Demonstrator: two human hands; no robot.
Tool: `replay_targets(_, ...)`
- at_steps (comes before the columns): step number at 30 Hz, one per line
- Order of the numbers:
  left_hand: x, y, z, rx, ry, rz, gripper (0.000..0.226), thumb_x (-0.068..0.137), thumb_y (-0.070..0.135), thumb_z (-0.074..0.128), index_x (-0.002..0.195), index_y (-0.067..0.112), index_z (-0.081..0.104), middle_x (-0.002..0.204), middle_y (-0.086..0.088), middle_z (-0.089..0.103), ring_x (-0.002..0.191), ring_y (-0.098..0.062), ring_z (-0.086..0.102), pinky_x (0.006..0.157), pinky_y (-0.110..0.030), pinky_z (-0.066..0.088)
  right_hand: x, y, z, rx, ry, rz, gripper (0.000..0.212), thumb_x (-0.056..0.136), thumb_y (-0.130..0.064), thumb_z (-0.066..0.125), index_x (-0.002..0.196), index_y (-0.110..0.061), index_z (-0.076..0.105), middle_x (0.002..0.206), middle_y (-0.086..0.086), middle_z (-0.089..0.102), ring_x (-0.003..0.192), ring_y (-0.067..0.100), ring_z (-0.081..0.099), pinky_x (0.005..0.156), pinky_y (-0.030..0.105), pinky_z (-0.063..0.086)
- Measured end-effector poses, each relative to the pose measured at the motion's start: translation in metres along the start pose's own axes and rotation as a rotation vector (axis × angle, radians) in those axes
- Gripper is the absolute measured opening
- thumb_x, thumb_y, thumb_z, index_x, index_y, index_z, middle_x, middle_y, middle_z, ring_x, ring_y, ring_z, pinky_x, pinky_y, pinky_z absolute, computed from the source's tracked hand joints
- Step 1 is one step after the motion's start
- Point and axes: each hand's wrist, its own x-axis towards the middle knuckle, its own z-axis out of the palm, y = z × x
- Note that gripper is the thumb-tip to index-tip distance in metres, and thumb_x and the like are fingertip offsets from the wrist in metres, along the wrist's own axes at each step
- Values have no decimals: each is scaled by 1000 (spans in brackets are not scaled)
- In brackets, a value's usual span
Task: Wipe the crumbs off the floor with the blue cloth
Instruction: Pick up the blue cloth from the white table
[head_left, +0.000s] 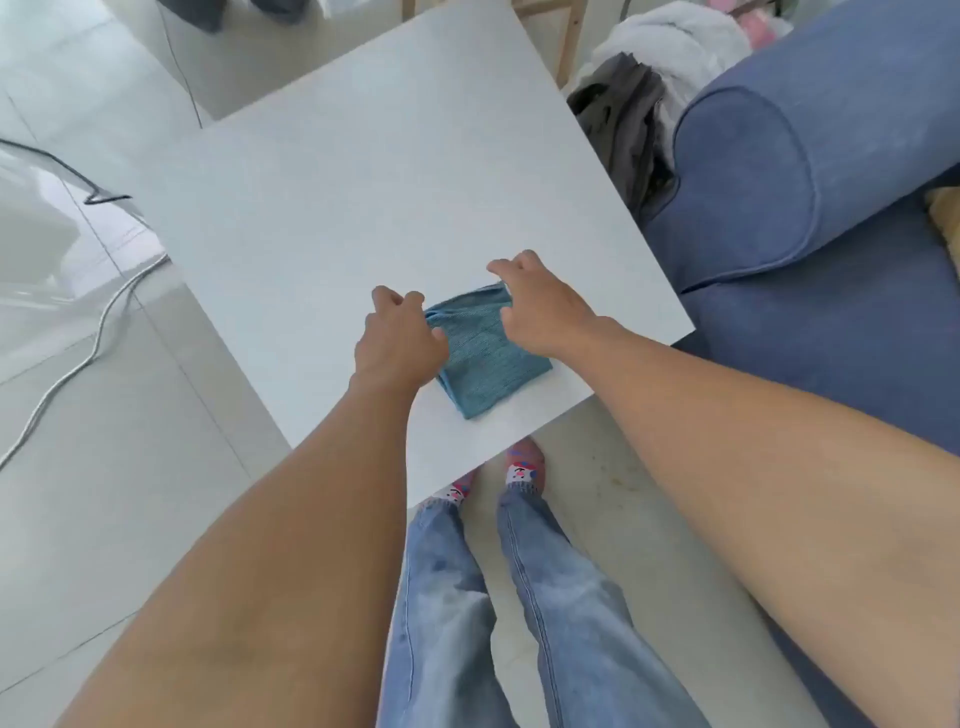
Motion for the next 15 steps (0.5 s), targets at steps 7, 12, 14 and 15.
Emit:
replay_targets(7,19,-13,37,-93,114,-8,47,91,18,60,135,13,46,134,-12,37,116,-32,44,80,-38,42,33,5,39,-175,-14,8,56,88,1,55,138,-22,43,130,3,40,111,29,41,73,42,53)
replay_targets(12,30,-16,41,-129,198,37,26,92,12,56,117,8,58,128,-12,40,113,-31,43,84,-38,45,34,8,48,-167,49,-1,34,88,-2,51,120,-15,54,114,7,50,113,30,42,68,36,41)
replay_targets(14,34,-16,39,-75,172,55,24,91,12,54,113,5,62,127,-14,42,113,-33,43,82,-35,41,31,12,51,-140,72,16,27,88,-4,50,112,-12,59,108,5,47,113,29,40,67,36,40)
replay_targets(15,36,-16,38,-47,152,69,25,91,12,53,112,5,63,127,-14,42,114,-34,43,82,-35,39,29,13,52,-112,92,26,25,88,-4,50,109,-12,61,107,4,47,112,29,40,67,37,41)
